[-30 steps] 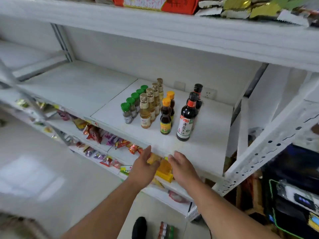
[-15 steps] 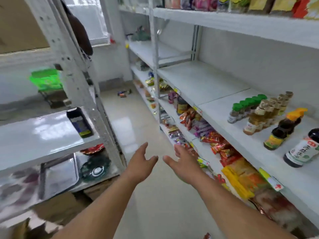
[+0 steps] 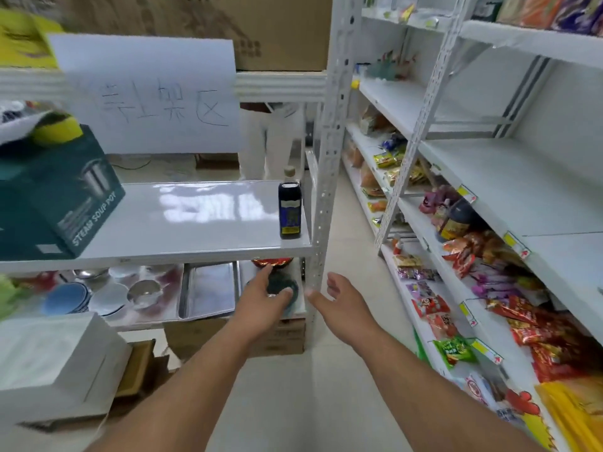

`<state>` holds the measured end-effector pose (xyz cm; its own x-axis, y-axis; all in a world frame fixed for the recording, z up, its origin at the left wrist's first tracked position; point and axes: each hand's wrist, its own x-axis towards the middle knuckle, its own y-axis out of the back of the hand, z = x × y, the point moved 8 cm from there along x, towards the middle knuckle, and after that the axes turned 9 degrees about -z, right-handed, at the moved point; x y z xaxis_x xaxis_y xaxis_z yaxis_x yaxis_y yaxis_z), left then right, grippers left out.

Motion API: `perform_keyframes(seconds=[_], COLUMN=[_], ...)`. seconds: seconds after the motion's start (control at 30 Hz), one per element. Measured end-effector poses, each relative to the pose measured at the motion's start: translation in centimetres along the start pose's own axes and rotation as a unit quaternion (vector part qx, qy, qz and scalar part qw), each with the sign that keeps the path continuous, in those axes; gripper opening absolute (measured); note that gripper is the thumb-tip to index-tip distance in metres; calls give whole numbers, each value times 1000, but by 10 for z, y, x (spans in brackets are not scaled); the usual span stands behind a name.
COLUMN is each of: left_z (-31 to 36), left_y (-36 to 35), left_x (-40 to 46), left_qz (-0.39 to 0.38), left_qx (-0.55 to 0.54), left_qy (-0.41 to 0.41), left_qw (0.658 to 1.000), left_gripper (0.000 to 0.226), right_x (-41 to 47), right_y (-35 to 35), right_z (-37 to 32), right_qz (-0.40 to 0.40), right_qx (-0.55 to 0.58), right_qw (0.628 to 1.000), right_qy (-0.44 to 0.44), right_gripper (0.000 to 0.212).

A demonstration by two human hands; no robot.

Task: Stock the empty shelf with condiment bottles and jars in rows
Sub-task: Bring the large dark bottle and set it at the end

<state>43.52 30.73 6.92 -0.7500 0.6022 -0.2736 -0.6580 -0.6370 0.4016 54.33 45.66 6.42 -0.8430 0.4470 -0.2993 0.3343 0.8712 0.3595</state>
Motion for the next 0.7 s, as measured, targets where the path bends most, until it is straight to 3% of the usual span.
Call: perform_keyframes(seconds=[0.37, 0.43, 0.53, 0.7], left_z=[-18, -16, -10, -2], left_y=[52, 53, 56, 54], left_x=[32, 47, 65, 95], left_qz=[22, 19, 25, 39], left_qx=[-23, -18, -22, -10], left_qy=[13, 12, 23, 31], left_qw=[999, 1000, 999, 999], left_gripper=[43, 48, 74, 75], right_x=[71, 88, 113, 155], right_y=[-26, -22, -15, -5], right_z=[-30, -31, -36, -45], right_qz=[19, 16, 6, -12], right_qx=[24, 34, 48, 48], right_qw=[999, 999, 999, 998], right_qy=[11, 15, 19, 33], right_gripper=[39, 47, 78, 73])
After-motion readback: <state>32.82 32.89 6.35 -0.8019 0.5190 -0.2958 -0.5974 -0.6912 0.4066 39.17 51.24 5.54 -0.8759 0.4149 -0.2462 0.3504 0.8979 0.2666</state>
